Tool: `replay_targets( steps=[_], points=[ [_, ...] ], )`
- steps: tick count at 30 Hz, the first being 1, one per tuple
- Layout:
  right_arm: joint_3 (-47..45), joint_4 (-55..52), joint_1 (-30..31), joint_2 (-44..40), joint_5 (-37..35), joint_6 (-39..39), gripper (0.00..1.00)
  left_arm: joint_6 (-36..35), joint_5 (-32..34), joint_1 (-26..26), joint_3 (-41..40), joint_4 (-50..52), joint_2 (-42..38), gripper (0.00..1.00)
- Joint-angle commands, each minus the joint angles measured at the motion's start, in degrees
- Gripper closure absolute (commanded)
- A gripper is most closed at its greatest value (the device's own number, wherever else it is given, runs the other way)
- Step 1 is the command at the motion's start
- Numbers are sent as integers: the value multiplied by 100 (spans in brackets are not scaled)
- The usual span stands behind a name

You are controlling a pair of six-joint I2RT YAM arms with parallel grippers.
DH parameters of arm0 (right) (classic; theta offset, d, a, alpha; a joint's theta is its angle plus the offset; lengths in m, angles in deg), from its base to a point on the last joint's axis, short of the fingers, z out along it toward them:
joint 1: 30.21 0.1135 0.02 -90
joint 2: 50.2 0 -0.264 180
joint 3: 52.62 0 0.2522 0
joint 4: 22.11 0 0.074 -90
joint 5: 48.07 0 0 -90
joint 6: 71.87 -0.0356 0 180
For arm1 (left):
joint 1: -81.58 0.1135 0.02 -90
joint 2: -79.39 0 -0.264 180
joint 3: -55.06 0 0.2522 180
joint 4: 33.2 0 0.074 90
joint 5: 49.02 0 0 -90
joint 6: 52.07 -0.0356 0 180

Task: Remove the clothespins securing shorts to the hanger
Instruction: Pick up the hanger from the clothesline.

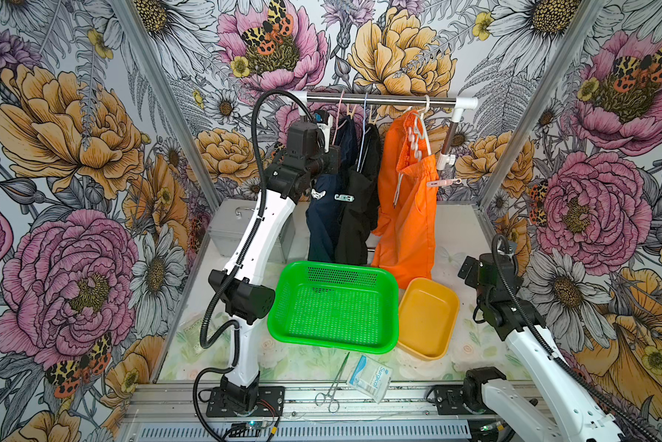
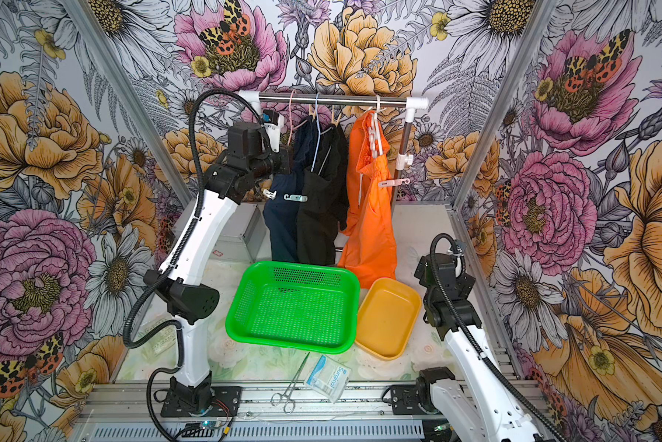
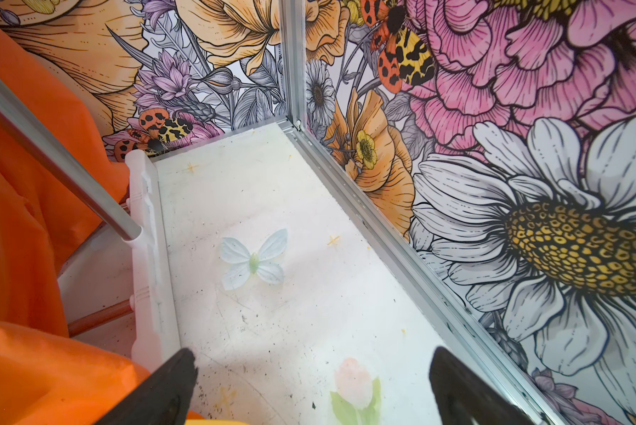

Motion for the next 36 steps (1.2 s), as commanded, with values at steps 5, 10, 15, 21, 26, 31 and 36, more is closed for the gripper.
replay_targets(
  steps=[5, 10, 15, 21, 26, 31, 36],
  points=[
    [-15, -25, 57, 18, -173, -11, 0, -169, 215, -42, -55, -1001, -548, 100],
    [-11, -25, 57, 31, -207, 10, 0, -146, 226, -47, -366, -1008, -815, 100],
    [7, -25, 57, 31, -210, 15, 0, -172, 295, -127, -1034, -1052, -1283, 100],
    [24, -16, 57, 28, -211, 15, 0, -263, 339, -207, -1881, -1052, -1946, 100],
    [25, 8, 57, 10, -183, -3, 0, -354, 294, -207, -2731, -1045, -2457, 100],
    [41, 45, 57, 35, -161, -11, 0, -464, 102, -221, -3389, -1095, -2899, 100],
    [75, 70, 57, 117, -145, -11, 0, -603, 201, -229, -3926, -1327, -3236, 100]
  ],
)
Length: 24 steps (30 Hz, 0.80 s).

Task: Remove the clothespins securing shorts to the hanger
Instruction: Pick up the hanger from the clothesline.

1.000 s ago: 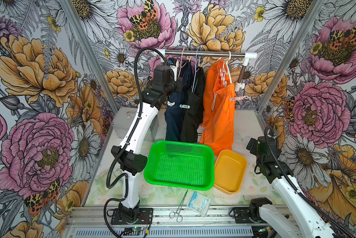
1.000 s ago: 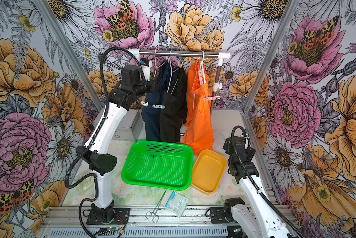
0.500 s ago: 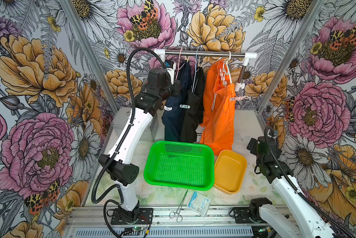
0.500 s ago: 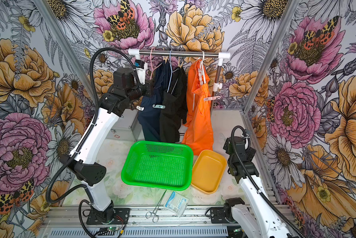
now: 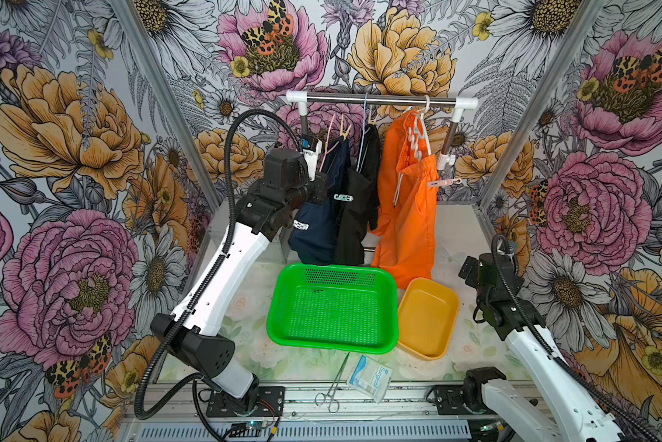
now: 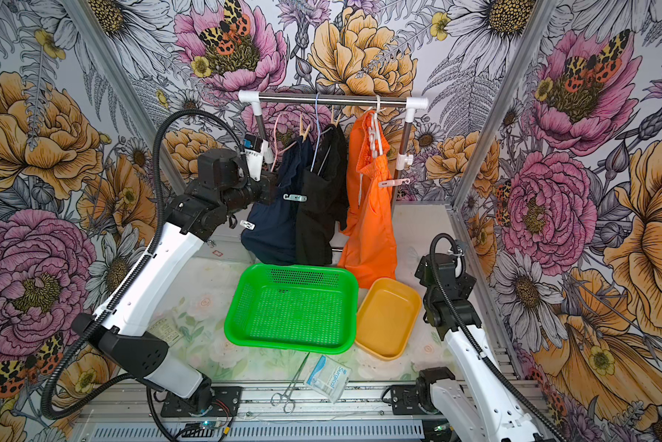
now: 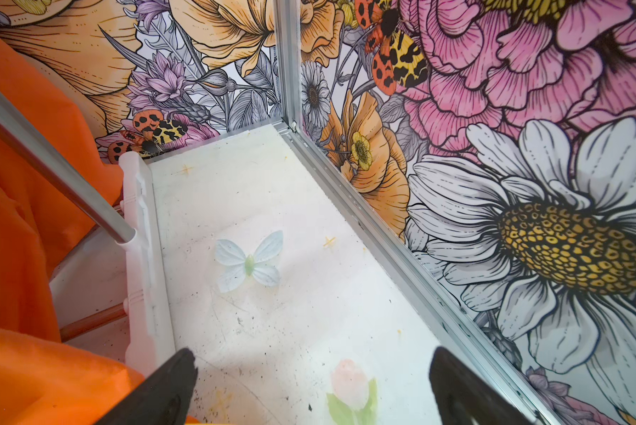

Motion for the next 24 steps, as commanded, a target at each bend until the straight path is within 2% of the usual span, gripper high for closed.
replay_targets(
  steps=[1, 9, 20, 24],
  points=[
    [93, 62, 55, 79, -44, -11, 0, -227, 66, -21, -170, -715, -412, 100],
    [158, 54, 56, 170, -74, 8, 0, -661, -182, -6, -830, -851, -1020, 100],
    [255, 54, 57, 224, -202, 7, 0, -809, 336, 48, -1674, -1279, -2421, 100],
    [286, 53, 57, 275, -212, -44, 0, -916, 298, 140, -1772, -1414, -2759, 100]
  ],
)
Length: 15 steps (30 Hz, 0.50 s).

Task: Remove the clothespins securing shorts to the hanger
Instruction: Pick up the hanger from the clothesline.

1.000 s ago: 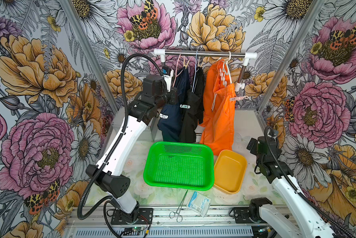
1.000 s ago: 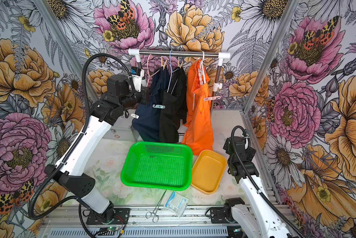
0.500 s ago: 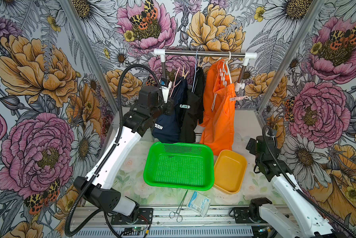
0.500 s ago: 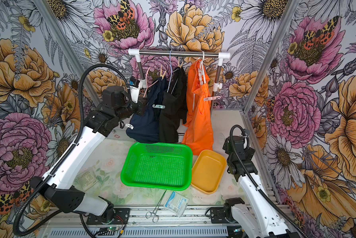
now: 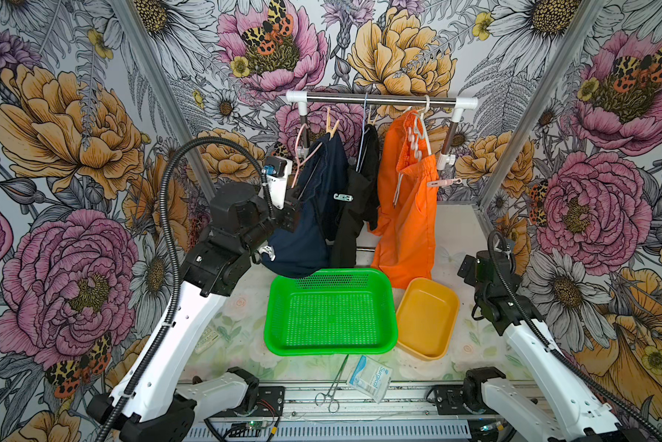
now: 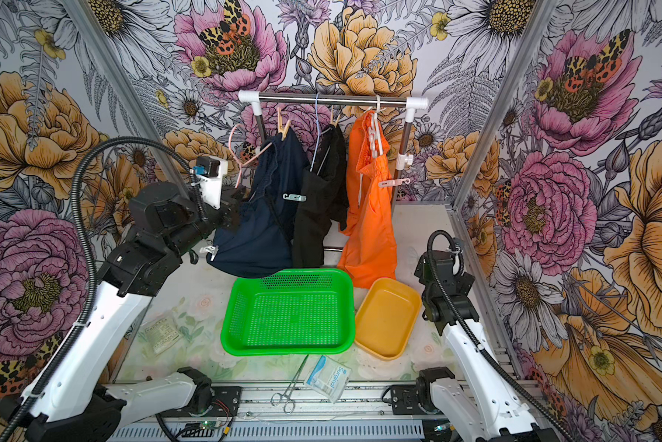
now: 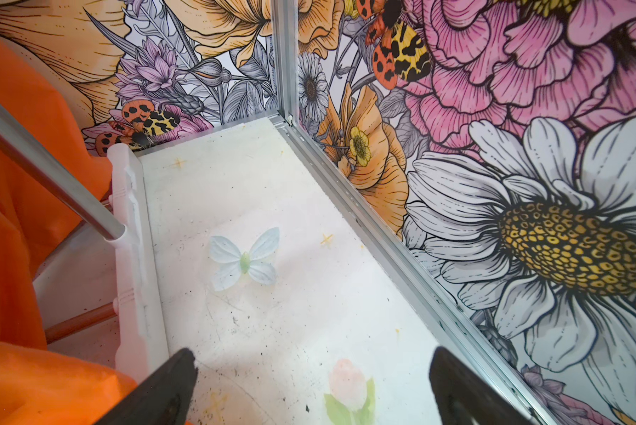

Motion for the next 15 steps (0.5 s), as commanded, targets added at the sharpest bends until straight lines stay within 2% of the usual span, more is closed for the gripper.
replay_targets(
  steps=[1, 7, 15],
  points=[
    [190, 45, 57, 44, -139, -54, 0, -209, 170, 105, 33, -849, -324, 100],
    [174, 32, 55, -27, -33, -58, 0, -124, 285, 164, 70, -776, -747, 100],
    [217, 39, 57, -308, 202, 140, 0, 257, 370, 150, 420, -47, -1298, 100]
  ],
)
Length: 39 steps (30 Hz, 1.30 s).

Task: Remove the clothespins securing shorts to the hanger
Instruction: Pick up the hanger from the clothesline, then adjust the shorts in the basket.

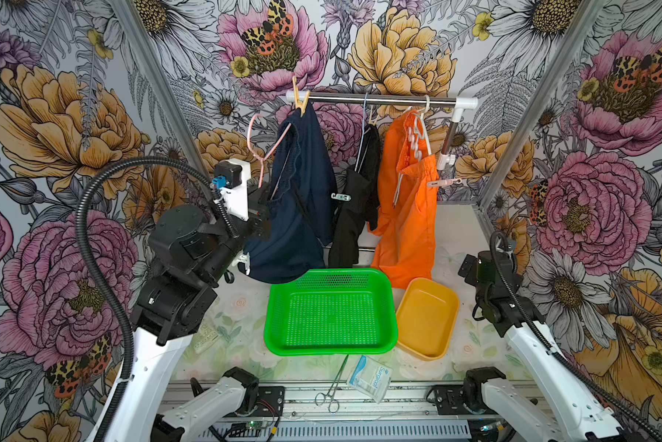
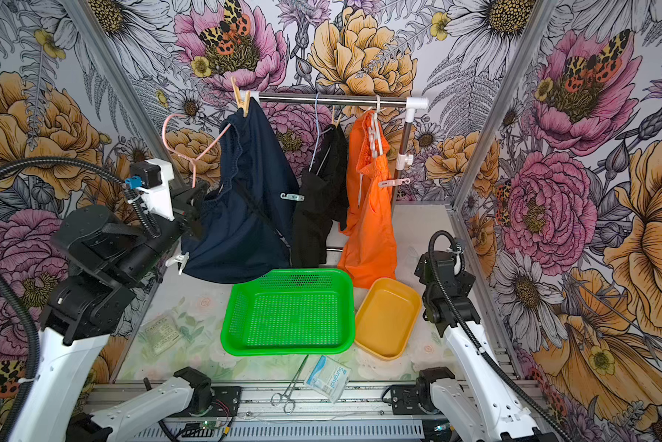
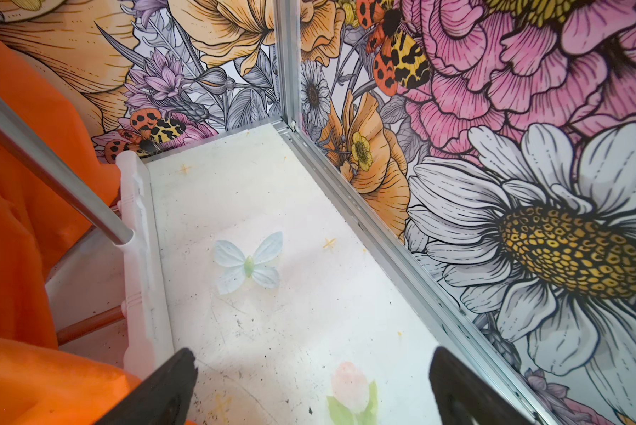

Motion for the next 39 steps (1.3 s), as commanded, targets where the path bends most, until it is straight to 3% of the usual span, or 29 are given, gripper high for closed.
replay_targets(
  steps=[1, 14, 24, 33, 39],
  points=[
    [221, 43, 57, -160, 175, 133, 0, 242, 137, 43, 453, -45, -335, 100],
    [521, -133, 66, -235, 855, 212, 0, 155, -373, 52, 1342, 840, -941, 100],
    [515, -194, 96, -383, 984, 261, 0, 195, -1288, 47, 1765, 1123, -938, 100],
    [430, -194, 101, -416, 943, 270, 0, 361, -2727, 165, 2437, 1159, 31, 100],
    [338, -194, 99, -542, 811, 270, 0, 586, -3329, 159, 2957, 1142, 745, 100]
  ],
)
